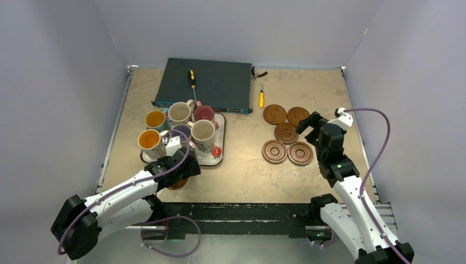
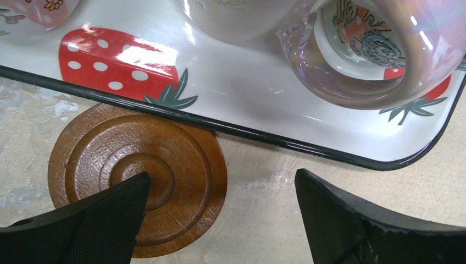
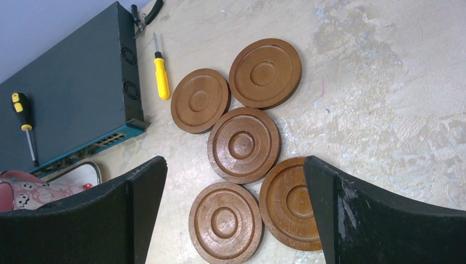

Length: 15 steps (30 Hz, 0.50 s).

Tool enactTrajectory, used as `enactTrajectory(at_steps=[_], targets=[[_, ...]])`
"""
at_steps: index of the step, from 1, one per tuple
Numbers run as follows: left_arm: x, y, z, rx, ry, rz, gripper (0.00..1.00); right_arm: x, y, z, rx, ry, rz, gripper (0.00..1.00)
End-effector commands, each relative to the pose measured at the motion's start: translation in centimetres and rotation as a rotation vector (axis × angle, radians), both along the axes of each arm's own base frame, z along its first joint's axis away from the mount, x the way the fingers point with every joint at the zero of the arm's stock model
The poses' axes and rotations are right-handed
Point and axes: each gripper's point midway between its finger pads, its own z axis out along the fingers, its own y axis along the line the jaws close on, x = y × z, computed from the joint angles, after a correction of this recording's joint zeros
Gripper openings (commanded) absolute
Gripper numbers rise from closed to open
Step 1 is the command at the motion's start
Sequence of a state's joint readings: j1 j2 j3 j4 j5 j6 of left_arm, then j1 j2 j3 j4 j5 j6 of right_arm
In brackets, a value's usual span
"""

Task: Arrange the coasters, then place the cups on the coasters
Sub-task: Move the coaster to the center of the board.

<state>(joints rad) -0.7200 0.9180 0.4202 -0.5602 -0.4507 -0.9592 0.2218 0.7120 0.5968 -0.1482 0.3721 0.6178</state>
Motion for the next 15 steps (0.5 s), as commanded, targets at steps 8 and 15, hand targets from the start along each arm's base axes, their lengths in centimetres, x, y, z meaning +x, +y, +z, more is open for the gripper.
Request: enactTrajectory(at_steps=[8,15], targets=[[-0.8,-0.9,-2.2,-0.013,0.085,-0.035,0.95,0.4,0.0,0.7,-0.009,-0.025,0.009,0.98],[-2.0,-1.8,-2.7,-0.061,0.128,-0.064,0.91,0.6,0.1,0.5,-0.004,-0.021,0.008,0.98]])
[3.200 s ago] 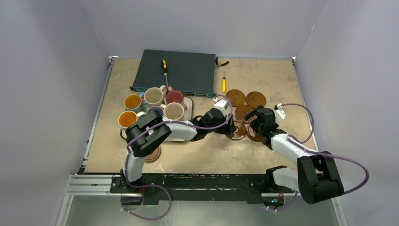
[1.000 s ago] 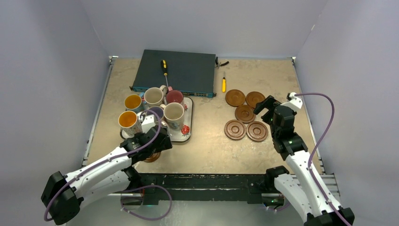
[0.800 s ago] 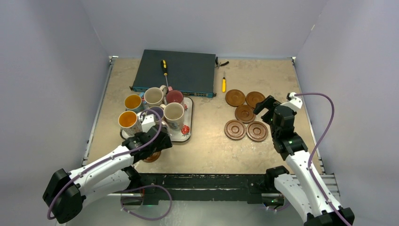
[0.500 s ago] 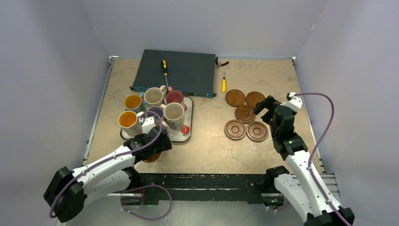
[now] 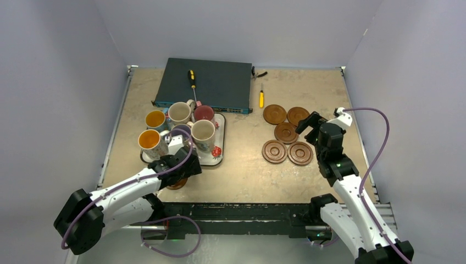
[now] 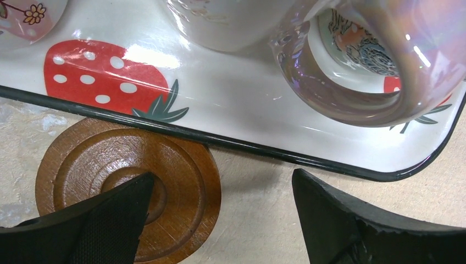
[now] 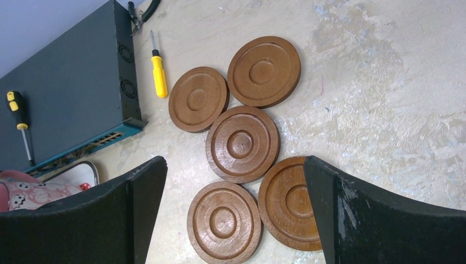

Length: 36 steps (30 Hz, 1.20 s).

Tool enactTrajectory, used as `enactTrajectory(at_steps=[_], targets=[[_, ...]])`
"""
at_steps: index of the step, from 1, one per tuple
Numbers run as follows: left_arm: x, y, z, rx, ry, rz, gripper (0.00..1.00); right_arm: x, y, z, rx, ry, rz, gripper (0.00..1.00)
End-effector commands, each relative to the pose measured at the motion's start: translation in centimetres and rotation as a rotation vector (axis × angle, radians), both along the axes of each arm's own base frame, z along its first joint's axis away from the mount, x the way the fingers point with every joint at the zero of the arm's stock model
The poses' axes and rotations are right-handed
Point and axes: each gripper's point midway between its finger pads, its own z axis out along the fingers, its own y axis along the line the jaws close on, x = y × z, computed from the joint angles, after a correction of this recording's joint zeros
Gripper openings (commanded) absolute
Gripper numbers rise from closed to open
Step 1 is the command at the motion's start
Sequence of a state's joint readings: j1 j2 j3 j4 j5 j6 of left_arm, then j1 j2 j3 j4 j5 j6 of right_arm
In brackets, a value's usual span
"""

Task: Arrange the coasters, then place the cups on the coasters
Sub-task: Move the coaster to the center of the board.

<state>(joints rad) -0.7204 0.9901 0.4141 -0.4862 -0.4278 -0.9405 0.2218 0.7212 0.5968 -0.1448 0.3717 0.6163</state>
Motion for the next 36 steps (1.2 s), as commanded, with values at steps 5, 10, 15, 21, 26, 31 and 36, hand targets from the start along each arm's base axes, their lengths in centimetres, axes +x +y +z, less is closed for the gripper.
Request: enactTrajectory(at_steps=[5,10,15,21,26,31,36], targets=[[-3.6,-1.7,-1.9,-0.05,0.142,-0.079,0.9,0.6,0.0,0.6,-0.003,-0.029,0.002,0.98],[-5.2,-2.8,-2.0,-0.019,0.155,-0.124,0.89,0.7,0.1,0.6,0.002,-0.03,0.005,0.98],[-5.7,-3.8,-2.3,-0.02,0.169,-0.157,0.89,0.6,0.1,0.3,0.002,-0.026,0.006,0.98],[-6.0,-5.6,-2.5,-0.06,0.177,-0.203,0.89,0.4,-0.1,0.2,-0.007,-0.023,-0.002,0.98],[-6.3,-7.4,-2.1,-0.075,0.174,-0.242,0.89,0.3,-0.3,0.4,-0.011,-0.025,-0.009,0.98],[-7.1,-9.3,-2.3,-0.089,0.183,-0.284,0.88,0.4,-0.2,0.3,-0.007,-0.024,-0.007,0.98],[-7.6,-11.3,-2.4,-0.088,0.178,-0.334,0.88,0.4,-0.2,0.3,-0.006,-0.024,-0.007,0.98]])
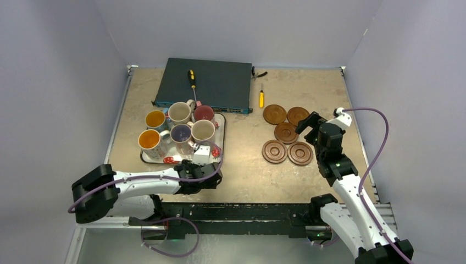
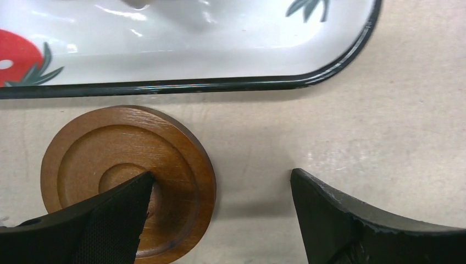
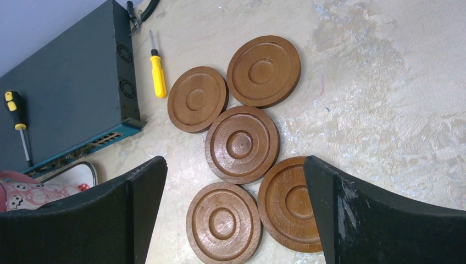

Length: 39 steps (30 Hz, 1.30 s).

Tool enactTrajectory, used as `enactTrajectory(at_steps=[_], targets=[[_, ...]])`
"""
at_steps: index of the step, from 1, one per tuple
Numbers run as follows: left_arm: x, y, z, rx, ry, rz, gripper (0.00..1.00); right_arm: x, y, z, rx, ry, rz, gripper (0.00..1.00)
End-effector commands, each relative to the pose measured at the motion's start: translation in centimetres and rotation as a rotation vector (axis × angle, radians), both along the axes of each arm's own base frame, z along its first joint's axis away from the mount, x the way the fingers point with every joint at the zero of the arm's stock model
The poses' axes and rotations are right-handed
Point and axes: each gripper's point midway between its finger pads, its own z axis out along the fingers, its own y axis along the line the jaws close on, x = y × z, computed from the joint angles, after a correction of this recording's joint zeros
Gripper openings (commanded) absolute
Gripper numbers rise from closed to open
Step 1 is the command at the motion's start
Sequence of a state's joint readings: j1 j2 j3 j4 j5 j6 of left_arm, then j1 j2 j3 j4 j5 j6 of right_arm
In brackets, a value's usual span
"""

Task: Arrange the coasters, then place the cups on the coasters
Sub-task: Move the coaster to the center of the board.

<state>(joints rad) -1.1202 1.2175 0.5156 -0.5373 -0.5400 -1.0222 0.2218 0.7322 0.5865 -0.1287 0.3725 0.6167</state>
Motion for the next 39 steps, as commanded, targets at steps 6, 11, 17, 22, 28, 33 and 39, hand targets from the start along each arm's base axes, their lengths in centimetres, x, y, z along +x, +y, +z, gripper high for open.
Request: enactTrajectory(at_steps=[6,11,17,22,28,33,39], targets=[[-4.1,-9.0,-1.5,-0.248,0.183,-0.1,0.88,0.1,-0.2,0.9,-0.005,-0.03,-0.006,0.98],[-3.8,-11.9,-0.6,-0.267,0.146,-0.165,0.89,0.0,-0.3,1.0,-0.008,-0.029,-0.007,0.98],[-3.1,-15.8,2.2,-0.316,0.054,-0.302,0.89,-0.1,-0.4,1.3,-0.012,-0.032,-0.007,0.98],[-2.3,-16.3,4.5,-0.317,-0.008,-0.326,0.9,-0.3,-0.4,1.8,-0.013,-0.039,-0.006,0.98],[-1.9,-13.6,5.4,-0.259,-0.029,-0.28,0.93,-0.3,-0.4,2.0,-0.014,-0.043,-0.004,0.98],[-2.3,-10.5,4.6,-0.198,0.014,-0.254,0.82,-0.2,-0.2,1.9,-0.01,-0.043,0.004,0.98],[-1.4,-6.7,4.8,-0.245,0.027,-0.142,0.77,-0.1,0.0,1.9,-0.007,-0.04,0.013,0.98]])
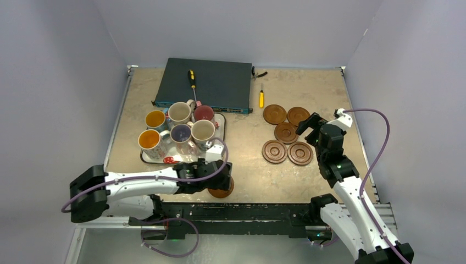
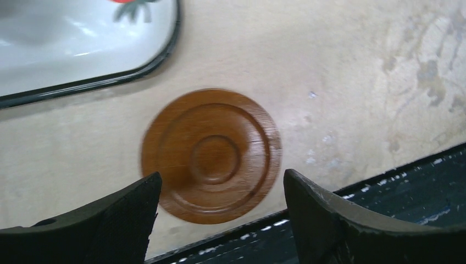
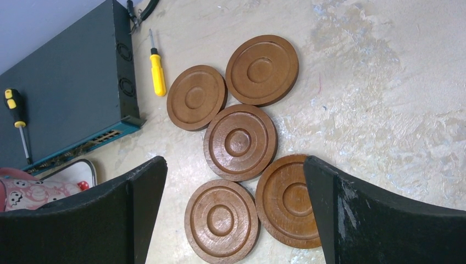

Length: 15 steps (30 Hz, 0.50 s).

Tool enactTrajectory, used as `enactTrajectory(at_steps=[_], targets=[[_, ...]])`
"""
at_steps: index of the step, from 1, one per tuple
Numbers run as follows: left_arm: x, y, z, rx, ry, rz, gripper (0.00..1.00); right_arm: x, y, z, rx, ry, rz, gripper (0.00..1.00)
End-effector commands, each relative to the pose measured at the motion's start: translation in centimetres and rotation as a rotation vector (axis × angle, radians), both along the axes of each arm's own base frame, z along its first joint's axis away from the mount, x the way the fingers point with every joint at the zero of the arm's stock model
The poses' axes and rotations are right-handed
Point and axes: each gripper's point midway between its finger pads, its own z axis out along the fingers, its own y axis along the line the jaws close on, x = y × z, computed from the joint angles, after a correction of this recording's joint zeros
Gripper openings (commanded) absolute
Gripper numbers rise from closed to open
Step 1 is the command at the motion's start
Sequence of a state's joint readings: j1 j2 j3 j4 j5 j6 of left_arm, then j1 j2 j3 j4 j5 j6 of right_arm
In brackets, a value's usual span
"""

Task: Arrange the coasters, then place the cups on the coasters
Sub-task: Move the coaster to the center of the board.

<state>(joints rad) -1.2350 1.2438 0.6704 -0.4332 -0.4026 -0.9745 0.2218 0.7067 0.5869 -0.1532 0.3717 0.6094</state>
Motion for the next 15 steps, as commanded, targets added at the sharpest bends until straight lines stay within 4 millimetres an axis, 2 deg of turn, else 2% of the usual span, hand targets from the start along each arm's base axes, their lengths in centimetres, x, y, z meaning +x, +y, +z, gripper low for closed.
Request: enactTrajectory(at_steps=[1,6,10,15], targets=[[0.4,3.1,0.3,-0.011,0.02,0.081,0.77,0.4,0.1,1.7,-0.002,-0.04,0.01,0.98],[0.4,5.1,-0.4,0.018,0.046,0.113,0.74,0.5,0.2,1.6,0.002,-0.038,0.014,0.98],[-0.2,4.6,-0.9,0.01,0.079,0.069,0.65,0.6,0.2,1.2,0.002,-0.029,0.014,0.98],[-0.6,4.8,-2.0,0.047,0.102,0.056,0.62,0.5,0.3,1.1,0.002,-0.023,0.017,0.98]])
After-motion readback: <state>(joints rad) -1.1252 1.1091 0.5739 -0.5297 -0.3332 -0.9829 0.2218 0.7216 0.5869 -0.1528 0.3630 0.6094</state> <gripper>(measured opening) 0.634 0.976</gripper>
